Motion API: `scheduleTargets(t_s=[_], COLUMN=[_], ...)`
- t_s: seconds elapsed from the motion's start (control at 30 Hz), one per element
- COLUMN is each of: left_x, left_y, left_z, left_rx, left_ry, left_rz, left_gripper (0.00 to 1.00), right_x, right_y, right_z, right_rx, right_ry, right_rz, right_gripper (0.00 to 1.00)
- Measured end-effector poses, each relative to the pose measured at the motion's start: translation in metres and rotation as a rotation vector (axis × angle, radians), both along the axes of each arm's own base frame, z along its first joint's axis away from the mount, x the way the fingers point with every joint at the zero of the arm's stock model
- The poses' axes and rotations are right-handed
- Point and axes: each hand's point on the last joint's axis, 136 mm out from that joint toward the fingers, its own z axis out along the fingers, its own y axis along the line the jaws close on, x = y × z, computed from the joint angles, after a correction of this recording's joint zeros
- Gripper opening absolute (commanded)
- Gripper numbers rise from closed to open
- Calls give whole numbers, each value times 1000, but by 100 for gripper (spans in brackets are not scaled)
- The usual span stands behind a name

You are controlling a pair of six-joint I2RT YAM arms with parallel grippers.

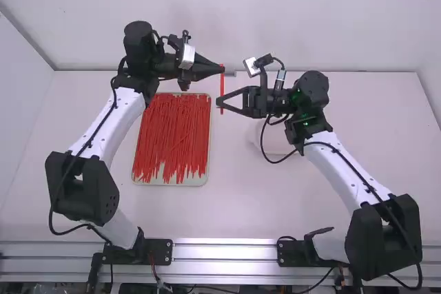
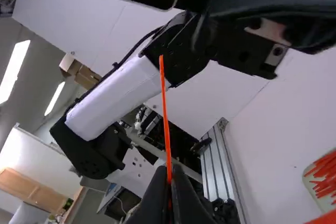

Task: Fasten the cable tie

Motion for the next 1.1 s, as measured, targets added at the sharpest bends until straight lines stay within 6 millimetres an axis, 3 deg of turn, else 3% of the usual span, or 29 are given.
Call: scheduleTargets(t_s=[0.2, 0.6, 1.1], left_x=[0, -3, -1], left_y=[-2, -24, -20], left_z=[0, -5, -5], left_rx=[0, 12, 11], left_ry=[-5, 10, -2], left_rz=[-1, 9, 16], left_gripper=[2, 2, 2], right_x=[4, 10, 18], right_y=[-3, -4, -10], right_z=[-24, -23, -20], right_rx=[-17, -11, -1], right_ry=[94, 131, 157], right_rz=[-30, -57, -94], right_gripper=[0, 0, 0])
